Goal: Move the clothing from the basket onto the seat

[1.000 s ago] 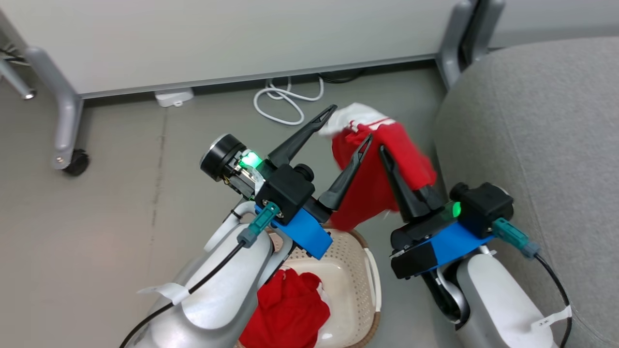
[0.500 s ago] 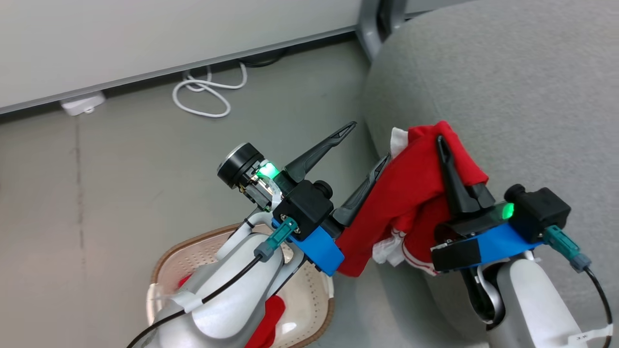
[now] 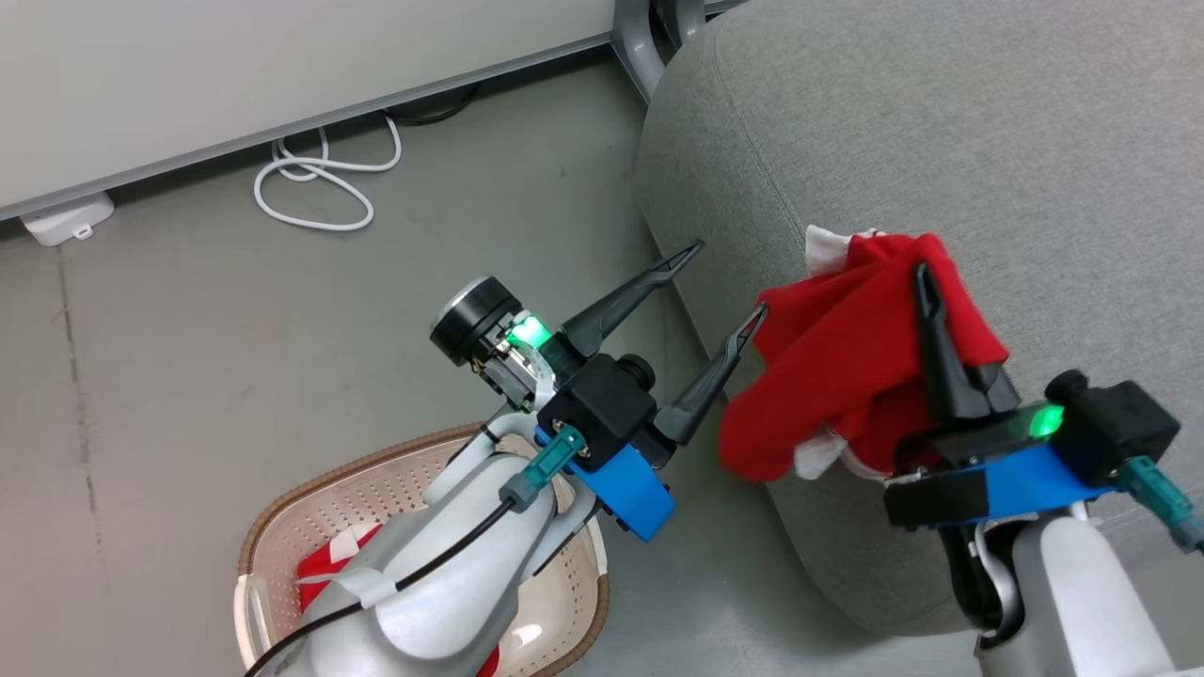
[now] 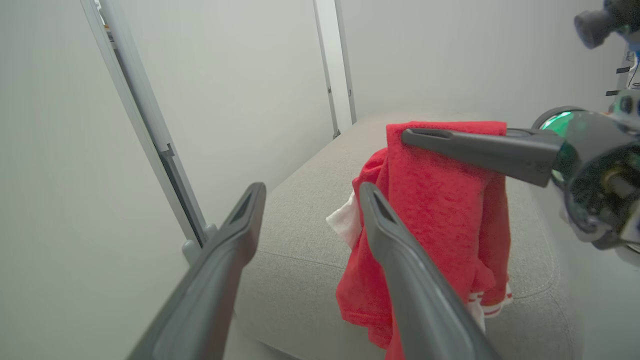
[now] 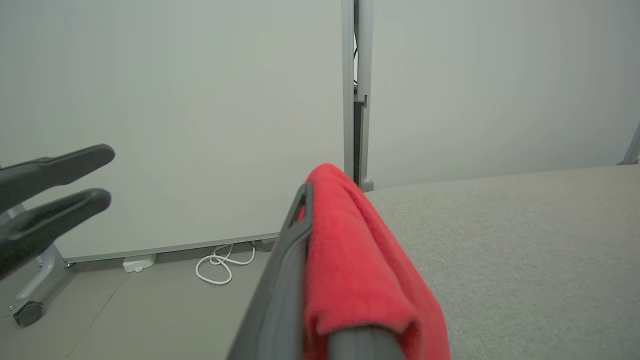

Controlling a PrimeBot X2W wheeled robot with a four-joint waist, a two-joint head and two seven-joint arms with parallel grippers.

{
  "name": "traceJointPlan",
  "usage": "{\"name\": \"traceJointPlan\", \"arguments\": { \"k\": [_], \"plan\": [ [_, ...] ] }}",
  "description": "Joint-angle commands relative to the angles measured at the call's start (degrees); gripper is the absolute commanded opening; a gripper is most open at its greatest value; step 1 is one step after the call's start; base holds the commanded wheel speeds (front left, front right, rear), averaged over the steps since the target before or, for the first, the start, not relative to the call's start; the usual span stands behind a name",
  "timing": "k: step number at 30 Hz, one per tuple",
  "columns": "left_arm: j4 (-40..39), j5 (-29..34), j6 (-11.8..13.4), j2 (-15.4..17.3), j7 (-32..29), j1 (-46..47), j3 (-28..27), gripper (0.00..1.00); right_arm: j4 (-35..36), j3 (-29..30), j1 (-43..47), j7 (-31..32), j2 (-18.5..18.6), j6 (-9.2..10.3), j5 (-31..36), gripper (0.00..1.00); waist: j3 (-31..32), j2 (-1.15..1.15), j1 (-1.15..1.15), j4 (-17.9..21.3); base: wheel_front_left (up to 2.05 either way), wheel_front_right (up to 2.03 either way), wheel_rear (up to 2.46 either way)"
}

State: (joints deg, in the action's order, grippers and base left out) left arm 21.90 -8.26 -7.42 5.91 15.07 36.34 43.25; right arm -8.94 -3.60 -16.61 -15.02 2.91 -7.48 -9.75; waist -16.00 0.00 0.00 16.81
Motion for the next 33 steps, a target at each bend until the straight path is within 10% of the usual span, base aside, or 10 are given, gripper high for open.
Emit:
{"name": "traceJointPlan", "arguments": {
  "k": [1,19,33],
  "plan": [
    [-0.48,-0.22,0.0,0.16,0.16,0.84,-0.71,1.0,1.26,0.76,-1.12,-0.24,-0.02,-0.03,-0.03,0.0,-0.34,0.0,0.0,-0.13,0.0,0.0,0.0],
    [-3.32,2.75,0.38,0.81,0.16,6.54,-3.17,1.0,5.53,16.76,-27.82,-0.22,15.45,-0.02,1.91,0.0,-16.44,0.0,0.0,-4.16,0.0,0.0,0.0],
    [-3.38,4.65,0.17,-0.26,0.16,12.98,-1.48,1.0,-14.38,25.67,-40.2,-0.22,26.54,-0.02,1.96,0.0,-28.34,0.0,0.0,-8.08,0.0,0.0,0.0]
  ]
}}
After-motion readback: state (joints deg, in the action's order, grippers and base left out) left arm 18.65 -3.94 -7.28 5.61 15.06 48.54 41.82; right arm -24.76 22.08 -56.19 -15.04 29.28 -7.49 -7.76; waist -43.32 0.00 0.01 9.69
